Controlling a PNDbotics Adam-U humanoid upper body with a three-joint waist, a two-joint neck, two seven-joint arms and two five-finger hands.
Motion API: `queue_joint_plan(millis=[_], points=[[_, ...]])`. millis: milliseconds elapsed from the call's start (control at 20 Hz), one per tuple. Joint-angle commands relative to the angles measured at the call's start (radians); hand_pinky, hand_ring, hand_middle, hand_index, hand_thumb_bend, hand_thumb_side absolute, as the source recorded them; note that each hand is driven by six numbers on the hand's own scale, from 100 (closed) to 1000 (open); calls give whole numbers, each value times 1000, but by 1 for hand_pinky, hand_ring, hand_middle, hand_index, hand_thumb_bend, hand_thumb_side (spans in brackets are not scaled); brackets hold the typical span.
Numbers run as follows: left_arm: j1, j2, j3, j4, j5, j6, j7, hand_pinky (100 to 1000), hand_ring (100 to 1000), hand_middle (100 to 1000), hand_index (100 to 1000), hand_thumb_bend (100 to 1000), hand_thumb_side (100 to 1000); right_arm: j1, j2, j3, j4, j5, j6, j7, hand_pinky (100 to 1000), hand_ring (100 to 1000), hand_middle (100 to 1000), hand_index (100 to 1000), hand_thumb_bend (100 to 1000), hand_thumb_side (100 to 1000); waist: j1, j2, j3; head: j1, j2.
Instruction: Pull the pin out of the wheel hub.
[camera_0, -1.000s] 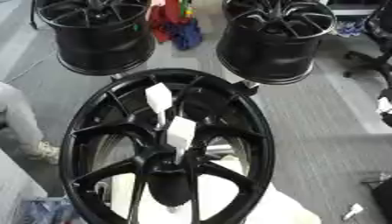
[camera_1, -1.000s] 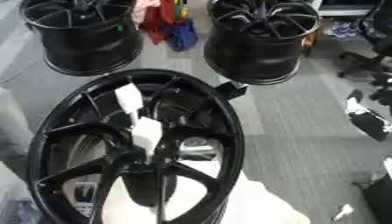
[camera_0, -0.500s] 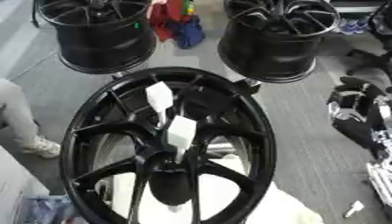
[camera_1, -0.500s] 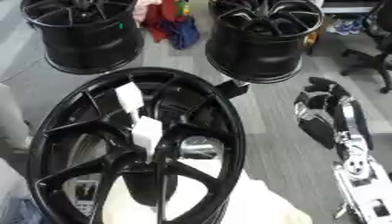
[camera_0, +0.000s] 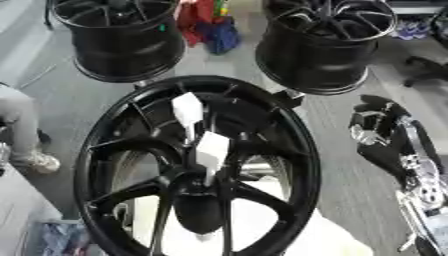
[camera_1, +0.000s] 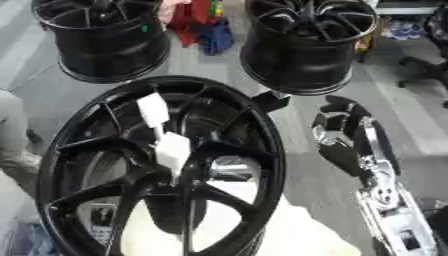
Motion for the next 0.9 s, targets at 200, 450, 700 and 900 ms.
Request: queue_joint_plan(millis=[200,450,700,900], points=[[-10,4,-4,-11,-2,-3,-6,627,677,715,774,344,347,-16,3,5,3,-11,-3,18,660,586,656,803,100,107,4,-5,-2,32,1],[-9,2,-5,-11,-3,-3,-7,627,678,715,773,342,347,-16,6,-3,9,-9,-1,6,659,585,655,809,100,129,5,-4,-4,31,1],[-9,1,-6,-11,-2,-4,-10,627,678,715,772,340,348,-15,6,-6,15,-8,4,0,659,585,655,813,100,142,5,-5,-3,29,1],[-8,0,-7,-10,-2,-4,-12,628,679,715,770,338,349,-15,7,-8,17,-9,6,-2,659,585,655,819,100,160,5,-5,-4,25,1]])
